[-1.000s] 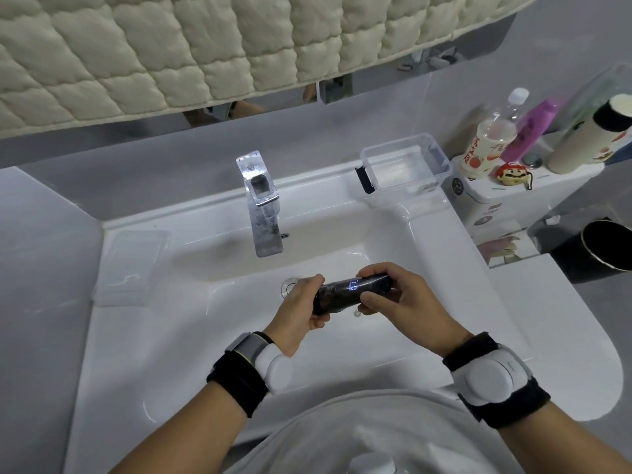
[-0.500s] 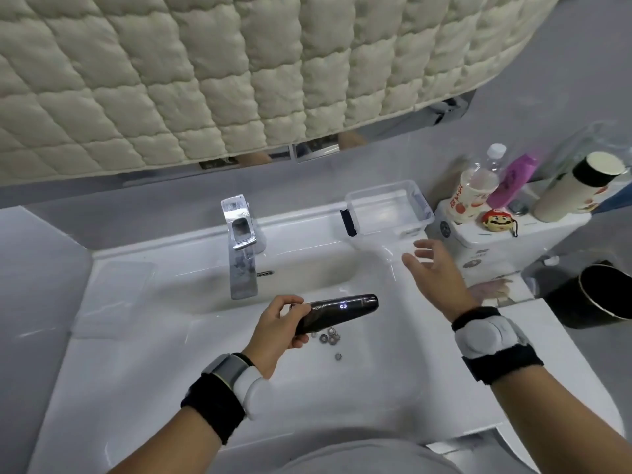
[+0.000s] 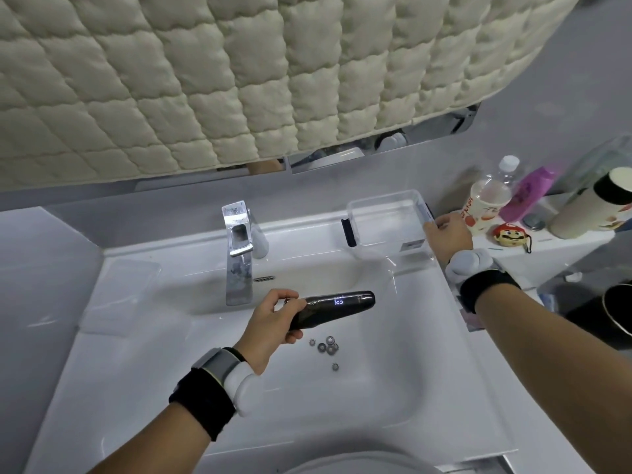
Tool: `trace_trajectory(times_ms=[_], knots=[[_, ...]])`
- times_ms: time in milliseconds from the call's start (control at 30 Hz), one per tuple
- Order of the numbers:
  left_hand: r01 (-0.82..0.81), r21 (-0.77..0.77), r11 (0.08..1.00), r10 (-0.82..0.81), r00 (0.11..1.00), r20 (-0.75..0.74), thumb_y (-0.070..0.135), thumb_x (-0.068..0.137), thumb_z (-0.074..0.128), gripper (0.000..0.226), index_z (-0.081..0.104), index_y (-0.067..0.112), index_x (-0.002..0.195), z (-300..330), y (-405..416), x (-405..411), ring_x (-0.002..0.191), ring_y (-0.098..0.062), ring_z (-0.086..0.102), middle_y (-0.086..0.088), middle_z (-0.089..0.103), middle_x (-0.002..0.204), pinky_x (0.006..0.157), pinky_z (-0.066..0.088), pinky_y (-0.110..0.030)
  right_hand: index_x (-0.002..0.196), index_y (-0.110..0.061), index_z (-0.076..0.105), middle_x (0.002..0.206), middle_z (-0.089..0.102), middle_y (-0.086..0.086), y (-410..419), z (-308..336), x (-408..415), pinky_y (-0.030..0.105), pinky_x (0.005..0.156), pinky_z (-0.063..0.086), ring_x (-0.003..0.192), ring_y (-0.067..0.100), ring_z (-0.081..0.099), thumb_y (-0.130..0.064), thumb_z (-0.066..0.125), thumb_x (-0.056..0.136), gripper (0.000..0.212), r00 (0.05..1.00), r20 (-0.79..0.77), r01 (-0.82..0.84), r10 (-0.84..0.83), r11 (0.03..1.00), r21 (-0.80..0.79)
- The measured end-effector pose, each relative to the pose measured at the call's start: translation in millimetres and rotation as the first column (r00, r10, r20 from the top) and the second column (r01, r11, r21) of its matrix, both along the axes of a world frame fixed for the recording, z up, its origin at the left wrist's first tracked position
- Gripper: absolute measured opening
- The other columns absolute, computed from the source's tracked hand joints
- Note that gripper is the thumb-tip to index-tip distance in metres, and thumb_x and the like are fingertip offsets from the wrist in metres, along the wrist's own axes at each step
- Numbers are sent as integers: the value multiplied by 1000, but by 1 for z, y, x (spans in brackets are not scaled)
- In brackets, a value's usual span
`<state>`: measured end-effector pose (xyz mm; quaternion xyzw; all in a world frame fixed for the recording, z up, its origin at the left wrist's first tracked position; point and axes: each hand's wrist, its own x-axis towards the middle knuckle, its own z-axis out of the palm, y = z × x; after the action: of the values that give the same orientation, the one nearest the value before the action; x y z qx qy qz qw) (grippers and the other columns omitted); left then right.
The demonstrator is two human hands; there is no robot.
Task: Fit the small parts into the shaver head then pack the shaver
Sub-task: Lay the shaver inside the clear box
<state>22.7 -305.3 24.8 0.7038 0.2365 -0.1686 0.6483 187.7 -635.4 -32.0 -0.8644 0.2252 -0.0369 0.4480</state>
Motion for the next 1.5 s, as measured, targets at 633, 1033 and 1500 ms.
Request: trace_trajectory(times_ms=[633,1033,1500], knots=[[13,73,997,-26,982,185,31,81,70,13,63,34,92,24,11,-6,56,-19,65,-12,72,86,59,56,-31,72,1,63,76,59,16,22,21,-78,38,66,63,48,19,68,-8,69,82,15,991,-127,-2,43,952,305],[197,482,854,-365,886,285,34,67,72,34,52,39,94,27,-6,-19,60,-11,56,7,63,84,58,50,-28,74,-1,61,69,64,11,62,27,-209,46,73,64,63,30,76,-12,71,83,18,957,-228,-84,179,924,374],[261,949,176,-789,614,-23,43,70,65,35,44,25,92,-19,-21,-55,85,-19,52,9,50,91,89,34,-34,68,-9,48,74,62,11,99,31,-285,26,57,58,62,24,75,-12,67,85,25,966,-230,-33,121,935,352]])
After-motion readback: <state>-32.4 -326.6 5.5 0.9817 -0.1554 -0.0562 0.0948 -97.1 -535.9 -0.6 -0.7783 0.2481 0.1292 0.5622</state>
